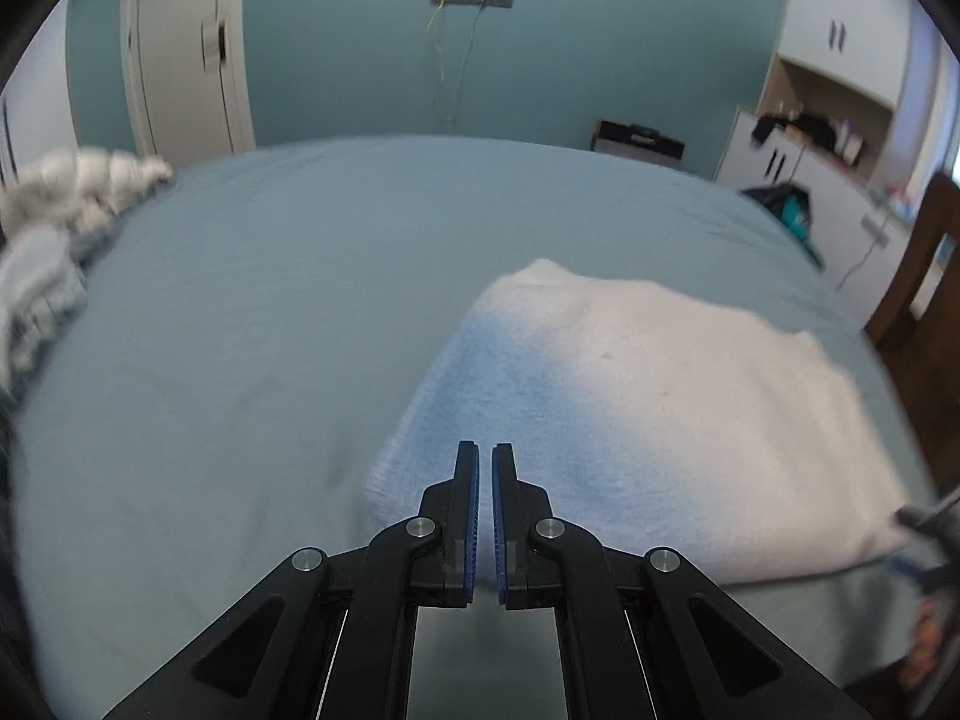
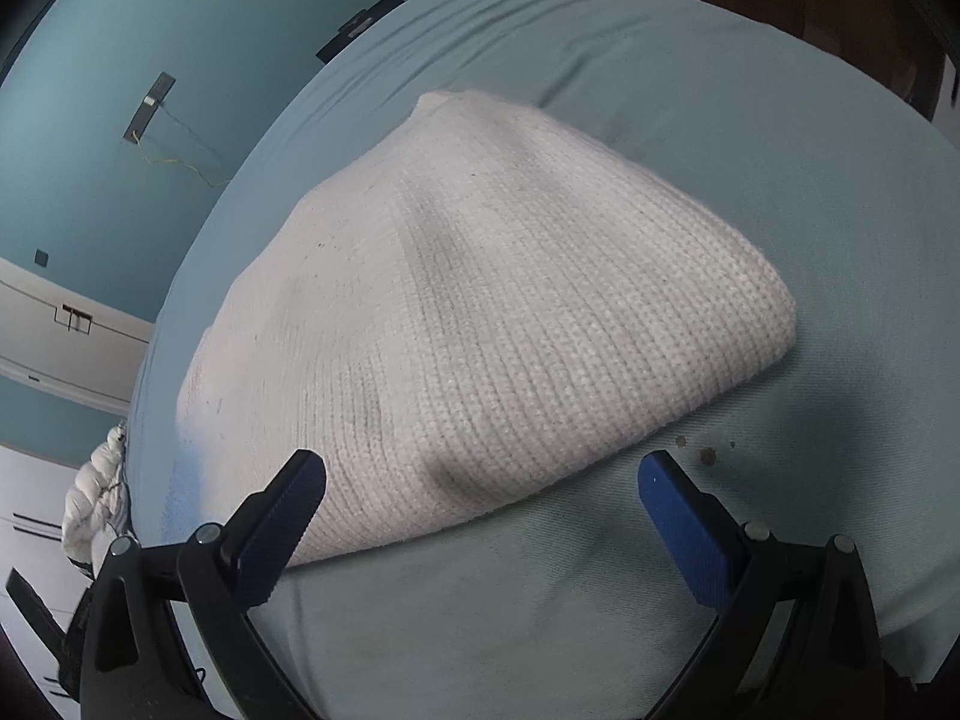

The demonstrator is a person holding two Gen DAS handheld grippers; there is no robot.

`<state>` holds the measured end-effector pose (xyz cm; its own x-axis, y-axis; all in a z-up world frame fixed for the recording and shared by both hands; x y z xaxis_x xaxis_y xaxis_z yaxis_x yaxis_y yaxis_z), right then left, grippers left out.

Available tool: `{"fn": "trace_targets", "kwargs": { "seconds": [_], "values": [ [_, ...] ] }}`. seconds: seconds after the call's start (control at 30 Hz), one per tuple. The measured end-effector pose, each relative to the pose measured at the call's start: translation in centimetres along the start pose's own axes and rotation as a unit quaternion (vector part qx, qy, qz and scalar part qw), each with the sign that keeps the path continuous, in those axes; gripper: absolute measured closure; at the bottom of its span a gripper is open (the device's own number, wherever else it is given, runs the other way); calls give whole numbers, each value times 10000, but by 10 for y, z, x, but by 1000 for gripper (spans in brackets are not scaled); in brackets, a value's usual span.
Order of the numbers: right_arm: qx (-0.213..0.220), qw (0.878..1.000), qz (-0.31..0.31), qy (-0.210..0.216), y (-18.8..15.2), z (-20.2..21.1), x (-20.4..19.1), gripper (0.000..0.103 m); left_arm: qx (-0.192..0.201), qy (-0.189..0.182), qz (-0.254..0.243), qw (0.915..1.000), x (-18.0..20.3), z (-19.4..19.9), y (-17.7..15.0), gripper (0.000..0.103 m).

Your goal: Fold small clothes

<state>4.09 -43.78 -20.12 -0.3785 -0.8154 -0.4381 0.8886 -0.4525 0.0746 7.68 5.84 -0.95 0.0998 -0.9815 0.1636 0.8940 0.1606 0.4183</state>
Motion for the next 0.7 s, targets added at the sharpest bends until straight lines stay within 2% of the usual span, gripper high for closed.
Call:
{"fn": "trace_targets", "kwargs": {
  "seconds": [0.03,0.07,0.1,0.13,0.17,0.23,0.27,0.33,0.4,0.47,0.53,0.6,0.7],
  "values": [
    [2,10000,37,-30,0,0,-2,1,-110,-175,147,9997,-7,0,0,97],
    [5,10000,75,-62,0,-1,-3,1,-135,-348,240,9990,-13,2,-2,83],
    [6,9999,108,-95,1,-1,-4,1,-110,-536,313,9980,-16,3,-3,63],
    [8,9998,142,-126,1,-2,-5,1,-86,-595,319,9977,-16,5,-3,5],
    [8,9998,165,-145,2,-2,-6,1,26,-652,236,9976,-14,7,-3,0],
    [9,9997,183,-161,2,-3,-6,1,88,-548,12,9985,-5,5,-4,0],
    [12,9997,192,-166,3,-3,-7,1,122,-610,-58,9980,-1,5,-4,0],
    [24,9996,206,-182,4,-4,-6,1,95,-738,-66,9972,1,1,-4,0],
    [24,9996,199,-186,4,-4,-7,1,76,-616,-86,9980,2,-6,-3,0],
    [25,9997,165,-161,4,-4,-7,1,16,-516,-73,9986,1,-16,-2,0],
    [50,9999,93,-115,4,-3,-5,1,-250,-426,-19,9988,-2,-28,0,0],
    [96,9999,-2,-55,5,-1,-2,1,-622,34,-25,9981,-1,-46,0,0],
    [243,9995,-219,8,4,6,7,1,-765,566,-57,9954,-1,-59,1,0]
  ]
}}
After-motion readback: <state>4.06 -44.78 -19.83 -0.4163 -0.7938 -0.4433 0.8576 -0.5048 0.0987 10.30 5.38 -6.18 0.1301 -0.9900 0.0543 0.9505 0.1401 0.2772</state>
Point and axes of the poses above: each gripper's, at about its wrist camera, not at the fingertips, and z roughly against the way its jaws point, x to its right, y to its top, the point moved 1 cm from there along -z, roughly the way its jaws point, and after that the axes turned 13 degrees about -x, right-handed, at the moved point
